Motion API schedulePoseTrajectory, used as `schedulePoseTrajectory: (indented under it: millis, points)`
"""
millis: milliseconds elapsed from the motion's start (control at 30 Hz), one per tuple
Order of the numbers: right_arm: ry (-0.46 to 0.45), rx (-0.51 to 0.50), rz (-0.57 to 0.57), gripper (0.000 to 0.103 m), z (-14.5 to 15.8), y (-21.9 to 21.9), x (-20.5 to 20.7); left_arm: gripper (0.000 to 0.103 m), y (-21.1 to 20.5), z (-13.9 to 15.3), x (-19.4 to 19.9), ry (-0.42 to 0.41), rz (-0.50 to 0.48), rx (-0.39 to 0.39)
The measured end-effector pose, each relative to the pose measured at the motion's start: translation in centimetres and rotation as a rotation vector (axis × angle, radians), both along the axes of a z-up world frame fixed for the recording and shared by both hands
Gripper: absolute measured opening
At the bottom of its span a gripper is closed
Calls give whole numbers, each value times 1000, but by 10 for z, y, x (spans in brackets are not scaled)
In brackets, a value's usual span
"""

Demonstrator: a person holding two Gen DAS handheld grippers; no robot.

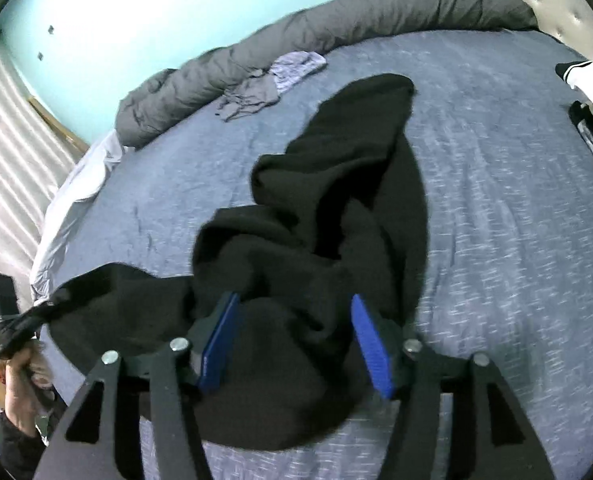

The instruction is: Fold clothes

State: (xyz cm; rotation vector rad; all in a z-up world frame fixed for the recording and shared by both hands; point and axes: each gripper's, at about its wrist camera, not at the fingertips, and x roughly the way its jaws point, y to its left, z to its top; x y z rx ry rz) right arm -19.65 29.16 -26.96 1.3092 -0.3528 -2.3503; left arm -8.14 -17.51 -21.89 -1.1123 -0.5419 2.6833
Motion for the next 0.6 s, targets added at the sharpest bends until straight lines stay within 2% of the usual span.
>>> schedulePoseTrajectory:
  millis: [167,267,467,600]
  points:
    - [-98,-47,-10,71,-8,6,-23,4,-25,28,13,31,43,-44]
    - [-141,-87,-19,76,-12,5,-40,3,-39,33,16,41,76,-67]
    - [-232,-140,-93,79,-29,0,-83,0,-61,27,17,42,118,-65]
    - [-262,-114,-146,80,-43,-4,-110,0,-70,13,10,-7,95,-37]
